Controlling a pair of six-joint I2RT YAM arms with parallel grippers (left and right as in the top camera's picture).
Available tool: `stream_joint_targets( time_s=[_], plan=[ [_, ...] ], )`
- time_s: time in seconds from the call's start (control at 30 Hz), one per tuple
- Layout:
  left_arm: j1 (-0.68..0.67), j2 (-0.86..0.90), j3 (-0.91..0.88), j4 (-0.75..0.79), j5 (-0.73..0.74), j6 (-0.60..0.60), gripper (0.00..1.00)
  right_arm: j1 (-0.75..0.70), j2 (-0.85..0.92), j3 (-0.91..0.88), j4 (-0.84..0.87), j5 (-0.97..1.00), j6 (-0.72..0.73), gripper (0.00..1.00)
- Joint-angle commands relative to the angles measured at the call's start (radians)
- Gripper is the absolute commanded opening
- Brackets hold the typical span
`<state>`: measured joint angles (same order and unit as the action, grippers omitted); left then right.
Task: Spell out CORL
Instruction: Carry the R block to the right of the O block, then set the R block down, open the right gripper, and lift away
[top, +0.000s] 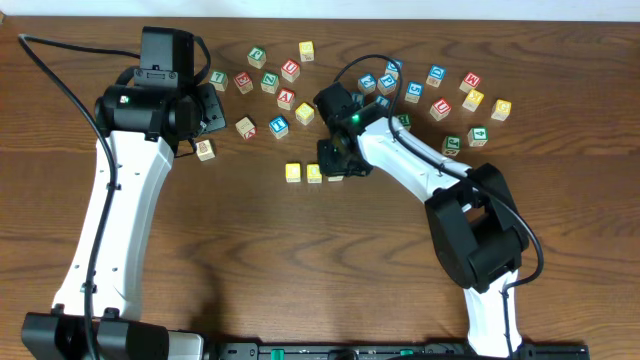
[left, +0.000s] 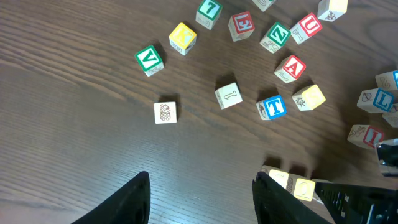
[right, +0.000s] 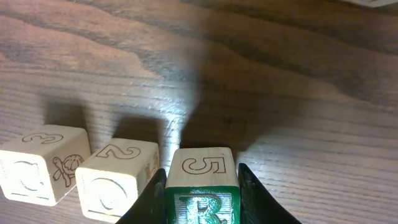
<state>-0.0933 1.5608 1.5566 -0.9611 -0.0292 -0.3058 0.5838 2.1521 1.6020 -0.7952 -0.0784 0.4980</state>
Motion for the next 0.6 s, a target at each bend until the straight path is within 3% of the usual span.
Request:
stream_joint_targets(
  time_s=[0.0,0.4,0.57],
  plan=[
    [0.004,0.008,0.009,0.001,-0.008,0.017,0.52,0.015,-0.020,0.007,-0.003,0.020,0.025,0.14],
    [0.004,0.008,0.009,0.000,-0.008,0.017,0.52,0.028,-0.020,0.007,-0.024,0.067,0.068,0.14],
    [0.004,0.008,0.009,0.001,-0.008,0.017,0.52,0.027,-0.020,0.007,-0.011,0.072,0.073,0.24]
  ],
)
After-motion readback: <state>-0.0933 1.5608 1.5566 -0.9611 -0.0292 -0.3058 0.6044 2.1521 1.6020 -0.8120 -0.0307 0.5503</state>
